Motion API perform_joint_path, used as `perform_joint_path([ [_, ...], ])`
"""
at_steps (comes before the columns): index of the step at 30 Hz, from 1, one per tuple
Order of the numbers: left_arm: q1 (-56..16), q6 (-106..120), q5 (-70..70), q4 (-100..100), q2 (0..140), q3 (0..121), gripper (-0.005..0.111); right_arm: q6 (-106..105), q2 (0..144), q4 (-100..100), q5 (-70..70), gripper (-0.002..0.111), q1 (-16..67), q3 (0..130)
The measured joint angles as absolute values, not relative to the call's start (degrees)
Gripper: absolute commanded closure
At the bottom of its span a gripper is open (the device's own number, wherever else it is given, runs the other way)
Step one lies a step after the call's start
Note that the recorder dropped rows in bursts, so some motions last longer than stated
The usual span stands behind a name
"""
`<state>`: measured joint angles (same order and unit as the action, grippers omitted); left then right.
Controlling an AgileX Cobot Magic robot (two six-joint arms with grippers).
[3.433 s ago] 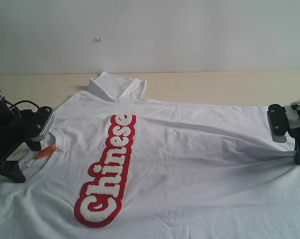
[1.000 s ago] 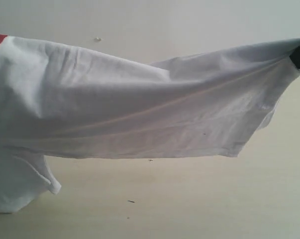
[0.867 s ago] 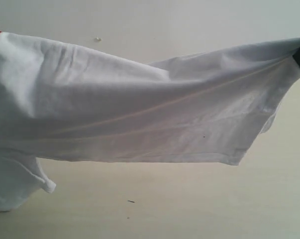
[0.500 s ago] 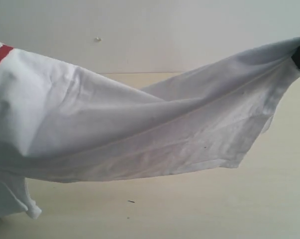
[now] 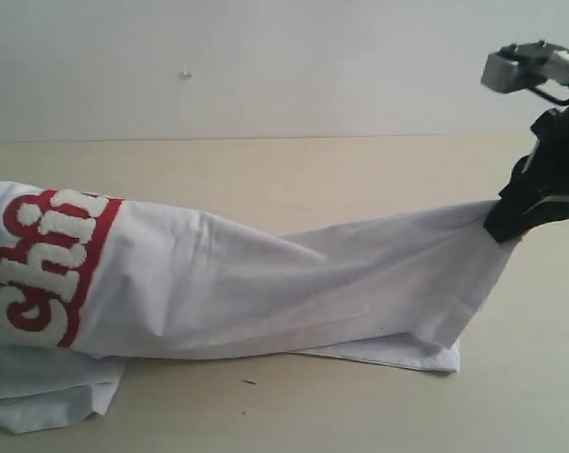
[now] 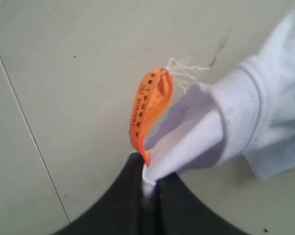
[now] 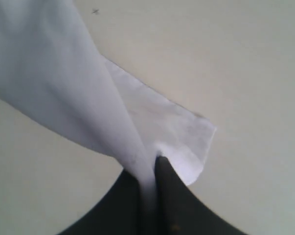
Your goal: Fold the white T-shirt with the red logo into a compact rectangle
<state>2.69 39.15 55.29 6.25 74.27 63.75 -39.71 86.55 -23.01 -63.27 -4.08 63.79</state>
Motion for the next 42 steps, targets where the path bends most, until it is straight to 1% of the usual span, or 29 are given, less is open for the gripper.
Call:
perform_joint_path([
  [2, 2.69, 39.61, 51.63, 6.52, 78.01, 63.66, 0.107, -40.59, 89.91, -22.04, -56.70, 0.108, -4.08, 63.79],
  [8, 2.69, 40.02, 30.69, 6.56, 88.21, 63.66, 0.107, -41.89, 97.91, -21.27, -31.28, 0.108, -4.08, 63.79],
  [10, 2.69, 40.02, 24.51, 6.82, 91.14, 63.66, 0.104, -41.97, 99.60, -21.27, -24.96, 0.107, -4.08, 63.79],
  [12, 2.69, 40.02, 18.83, 6.81, 94.26, 63.66, 0.094, -42.70, 101.33, -21.27, -19.95, 0.103, -4.08, 63.79],
  [15, 2.69, 40.02, 12.48, 6.81, 98.44, 63.66, 0.070, -43.02, 103.47, -21.27, -14.75, 0.093, -4.08, 63.79],
  [17, 2.69, 40.02, 9.11, 6.95, 100.41, 63.66, 0.056, -43.02, 104.67, -21.27, -12.74, 0.087, -4.08, 63.92],
  [18, 2.69, 40.02, 7.61, 6.95, 101.30, 63.66, 0.052, -43.02, 105.00, -21.27, -11.88, 0.082, -4.08, 64.23],
  [19, 2.69, 40.02, 6.28, 6.95, 102.03, 63.66, 0.051, -43.02, 105.13, -21.54, -11.09, 0.079, -4.08, 64.59],
  [22, 2.69, 40.02, 3.36, 6.95, 103.37, 63.66, 0.052, -43.02, 105.27, -21.92, -9.56, 0.069, -4.08, 66.09],
  [24, 2.69, 40.02, 2.38, 6.95, 103.58, 63.66, 0.054, -43.02, 105.27, -22.01, -9.32, 0.066, -4.08, 67.35],
  [26, 2.69, 40.02, 1.65, 6.95, 103.58, 63.66, 0.059, -42.26, 105.27, -22.29, -9.46, 0.066, -4.08, 68.76],
  [28, 2.69, 40.02, 1.49, 6.66, 103.29, 63.66, 0.068, -40.63, 105.27, -22.41, -10.44, 0.067, -4.08, 70.08],
  [30, 2.69, 37.91, 2.55, 5.95, 102.84, 63.66, 0.083, -38.85, 105.27, -22.51, -11.86, 0.070, -4.08, 70.91],
  [31, 2.69, 36.27, 3.71, 5.93, 102.41, 63.66, 0.090, -38.13, 105.27, -22.51, -12.94, 0.074, -4.08, 71.21],
  [32, 2.69, 34.80, 4.86, 5.81, 101.93, 63.66, 0.100, -37.84, 105.27, -22.51, -14.07, 0.079, -4.08, 71.32],
  [33, 2.52, 33.03, 6.54, 5.69, 101.51, 63.66, 0.106, -37.58, 105.27, -22.51, -15.55, 0.085, -4.08, 71.56],
  [34, 2.26, 31.44, 8.49, 5.69, 100.93, 63.66, 0.106, -37.46, 105.27, -22.51, -17.01, 0.091, -4.08, 71.55],
  [36, 1.37, 29.87, 12.60, 5.39, 100.30, 63.66, 0.107, -37.21, 105.27, -22.51, -20.30, 0.105, -4.08, 71.55],
  [37, 0.61, 29.58, 15.07, 5.02, 100.28, 63.66, 0.107, -37.07, 105.27, -22.51, -22.24, 0.108, -4.08, 71.55],
  [42, -4.16, 36.76, 27.13, -3.23, 100.28, 63.66, 0.107, -36.86, 105.27, -22.27, -30.50, 0.108, -4.08, 71.55],
])
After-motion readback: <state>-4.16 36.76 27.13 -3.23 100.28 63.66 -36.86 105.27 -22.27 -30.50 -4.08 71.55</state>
